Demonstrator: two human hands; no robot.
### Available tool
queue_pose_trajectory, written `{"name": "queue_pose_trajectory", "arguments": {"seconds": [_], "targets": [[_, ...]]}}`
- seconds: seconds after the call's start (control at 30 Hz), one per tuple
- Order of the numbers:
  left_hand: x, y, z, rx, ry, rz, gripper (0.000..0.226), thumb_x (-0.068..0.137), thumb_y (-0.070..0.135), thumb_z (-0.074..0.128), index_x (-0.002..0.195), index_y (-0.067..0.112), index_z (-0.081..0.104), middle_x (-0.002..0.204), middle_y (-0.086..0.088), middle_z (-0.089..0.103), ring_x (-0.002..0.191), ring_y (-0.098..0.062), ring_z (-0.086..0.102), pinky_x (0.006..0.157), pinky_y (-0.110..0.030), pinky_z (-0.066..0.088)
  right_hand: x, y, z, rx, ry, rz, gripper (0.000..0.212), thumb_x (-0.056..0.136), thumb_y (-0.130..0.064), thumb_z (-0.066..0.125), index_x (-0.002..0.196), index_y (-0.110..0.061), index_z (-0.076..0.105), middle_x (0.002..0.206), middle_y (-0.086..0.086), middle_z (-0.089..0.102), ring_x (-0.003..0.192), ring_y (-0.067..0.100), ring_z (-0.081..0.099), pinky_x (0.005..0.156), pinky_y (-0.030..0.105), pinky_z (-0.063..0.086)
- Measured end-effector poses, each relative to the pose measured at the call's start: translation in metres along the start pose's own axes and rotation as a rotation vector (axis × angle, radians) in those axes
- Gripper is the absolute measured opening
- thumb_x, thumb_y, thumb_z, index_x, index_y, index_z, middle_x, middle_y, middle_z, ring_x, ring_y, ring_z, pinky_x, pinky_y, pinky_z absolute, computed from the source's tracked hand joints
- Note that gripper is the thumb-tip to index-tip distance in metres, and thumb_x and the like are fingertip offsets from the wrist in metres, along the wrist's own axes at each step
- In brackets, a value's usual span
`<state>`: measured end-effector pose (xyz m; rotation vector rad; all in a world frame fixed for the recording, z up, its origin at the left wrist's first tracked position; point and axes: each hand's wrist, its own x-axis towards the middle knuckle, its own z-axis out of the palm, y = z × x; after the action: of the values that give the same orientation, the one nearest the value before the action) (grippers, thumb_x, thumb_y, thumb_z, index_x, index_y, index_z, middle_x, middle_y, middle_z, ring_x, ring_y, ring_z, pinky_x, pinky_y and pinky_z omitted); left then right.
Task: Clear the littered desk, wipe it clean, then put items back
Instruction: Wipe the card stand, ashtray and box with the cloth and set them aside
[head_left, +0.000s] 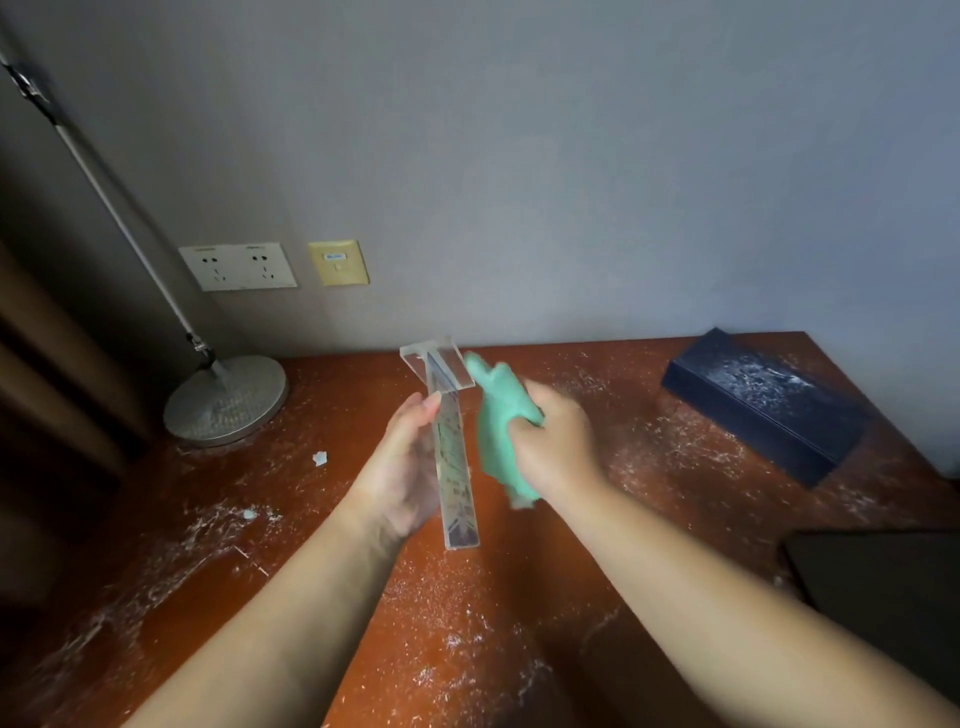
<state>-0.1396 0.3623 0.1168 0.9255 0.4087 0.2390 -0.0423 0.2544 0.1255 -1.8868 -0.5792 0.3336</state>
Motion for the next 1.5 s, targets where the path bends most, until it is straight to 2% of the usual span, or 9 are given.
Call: {"name": "queue_pose_trajectory", "arguments": {"seconds": [0.3,0.4,0.57,0.7,0.87,1.07,1.2,1.33,1.5], "targets": [[0.019,0.013,-0.002,-0.126,0.001,0.069,0.065,0.051,0.046,0.083,0.095,0.011,0.052,0.082,-0.008,0.055,0.073,-0.019,0.056,0.071,-0.034,0.049,-0.021,-0.017,0.007,0.387,-0.401,0.000,0.032,0.089,-0.001,0.059,0.115,-0.017,0.067,0.120,-0.008,0.063,0.110,0.008,0.058,0.098,0.028,0.047],[0.024,0.025,-0.008,-0.062,0.202,0.057,0.084,0.057,0.052,0.067,0.127,0.011,0.047,0.093,-0.004,0.052,0.080,-0.016,0.051,0.079,-0.035,0.042,-0.032,0.012,0.004,0.064,-0.507,-0.064,0.047,0.087,0.011,0.051,0.120,-0.020,0.063,0.129,-0.012,0.055,0.118,0.003,0.049,0.109,0.026,0.035],[0.022,0.033,-0.017,-0.033,0.192,0.097,0.120,0.036,0.060,0.081,0.139,0.016,0.036,0.107,-0.007,0.049,0.092,-0.018,0.050,0.095,-0.042,0.038,-0.025,0.056,-0.007,-0.585,-0.568,0.208,0.028,0.078,-0.033,0.071,0.105,-0.025,0.072,0.095,-0.004,0.071,0.090,0.018,0.067,0.083,0.027,0.053],[0.028,0.022,-0.016,0.001,0.126,0.056,0.136,0.020,0.056,0.087,0.138,0.016,0.035,0.118,-0.009,0.046,0.102,-0.021,0.048,0.090,-0.042,0.038,-0.007,0.021,-0.011,-0.063,-0.157,0.226,0.023,0.082,-0.054,0.062,0.073,-0.033,0.066,0.056,-0.005,0.054,0.049,0.021,0.052,0.052,0.031,0.049],[0.039,0.002,-0.006,-0.113,0.015,0.010,0.119,0.053,0.036,0.089,0.145,0.007,0.019,0.140,-0.026,0.039,0.125,-0.039,0.041,0.102,-0.055,0.036,-0.003,-0.024,0.007,-0.023,-0.182,-0.065,0.038,0.093,-0.008,0.047,0.121,-0.029,0.061,0.112,-0.002,0.066,0.101,0.018,0.062,0.086,0.028,0.051],[0.020,0.022,-0.013,0.018,0.432,0.059,0.100,0.062,0.033,0.083,0.144,0.019,0.027,0.126,-0.012,0.050,0.095,-0.020,0.055,0.090,-0.044,0.047,-0.033,0.039,-0.006,-0.594,-0.509,0.199,0.007,0.077,-0.013,0.061,0.071,-0.012,0.067,0.061,0.004,0.055,0.058,0.020,0.049,0.048,0.023,0.038],[0.019,0.004,-0.001,0.332,0.561,0.043,0.105,0.072,0.017,0.079,0.149,0.027,0.008,0.102,0.000,0.062,0.076,-0.010,0.063,0.073,-0.030,0.045,-0.002,0.020,-0.013,0.041,-0.104,0.294,0.020,0.086,-0.004,0.051,0.079,-0.016,0.065,0.077,0.008,0.067,0.073,0.027,0.065,0.065,0.032,0.052],[0.023,-0.010,0.014,0.411,0.546,-0.086,0.113,0.069,0.016,0.081,0.150,0.024,0.002,0.131,-0.011,0.053,0.089,-0.020,0.062,0.082,-0.038,0.051,-0.005,-0.007,0.006,0.385,-0.291,0.348,0.023,0.082,-0.006,0.066,0.105,-0.009,0.060,0.096,0.012,0.069,0.085,0.024,0.066,0.079,0.036,0.052],[0.015,-0.010,0.009,0.337,0.562,-0.177,0.092,0.074,0.040,0.075,0.143,0.012,0.021,0.090,-0.003,0.058,0.068,-0.015,0.060,0.053,-0.028,0.046,-0.013,0.014,0.009,0.294,-0.348,0.405,0.038,0.076,0.013,0.062,0.105,-0.011,0.057,0.104,0.014,0.068,0.095,0.027,0.066,0.087,0.042,0.052]]}}
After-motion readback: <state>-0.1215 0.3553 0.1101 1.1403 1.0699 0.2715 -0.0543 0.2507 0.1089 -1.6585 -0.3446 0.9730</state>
